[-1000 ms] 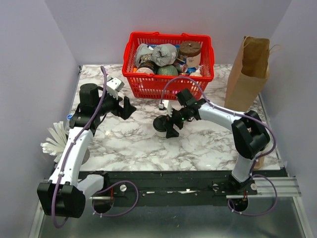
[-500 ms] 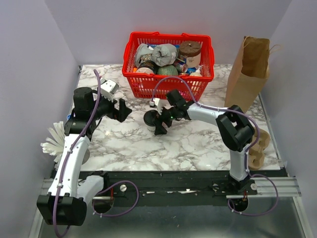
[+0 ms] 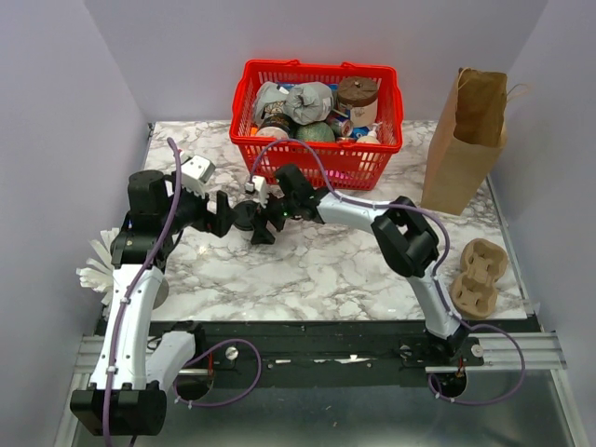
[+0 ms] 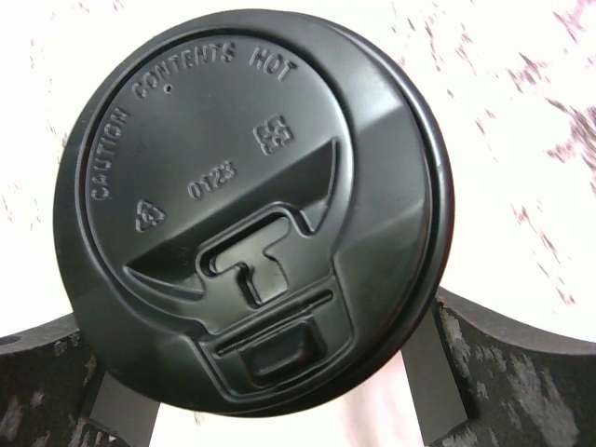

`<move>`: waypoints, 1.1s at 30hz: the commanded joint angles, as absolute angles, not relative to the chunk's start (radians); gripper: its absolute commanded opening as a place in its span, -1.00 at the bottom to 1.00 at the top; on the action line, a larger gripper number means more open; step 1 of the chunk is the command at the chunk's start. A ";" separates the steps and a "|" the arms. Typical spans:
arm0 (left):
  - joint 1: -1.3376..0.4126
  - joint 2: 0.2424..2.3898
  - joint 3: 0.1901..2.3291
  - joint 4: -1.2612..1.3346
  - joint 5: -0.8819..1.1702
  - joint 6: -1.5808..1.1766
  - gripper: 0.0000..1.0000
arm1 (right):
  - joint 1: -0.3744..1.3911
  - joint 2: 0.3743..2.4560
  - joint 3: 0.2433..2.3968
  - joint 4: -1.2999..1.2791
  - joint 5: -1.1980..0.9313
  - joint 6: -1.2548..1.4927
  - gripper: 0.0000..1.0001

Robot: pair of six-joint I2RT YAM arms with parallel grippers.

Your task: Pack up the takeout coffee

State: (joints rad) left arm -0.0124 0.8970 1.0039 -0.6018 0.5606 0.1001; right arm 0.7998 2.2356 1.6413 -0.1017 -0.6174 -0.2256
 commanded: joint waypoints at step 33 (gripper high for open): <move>-0.193 1.106 1.106 -0.347 0.824 0.112 0.97 | 0.381 1.353 1.200 -0.847 -0.321 -0.402 0.78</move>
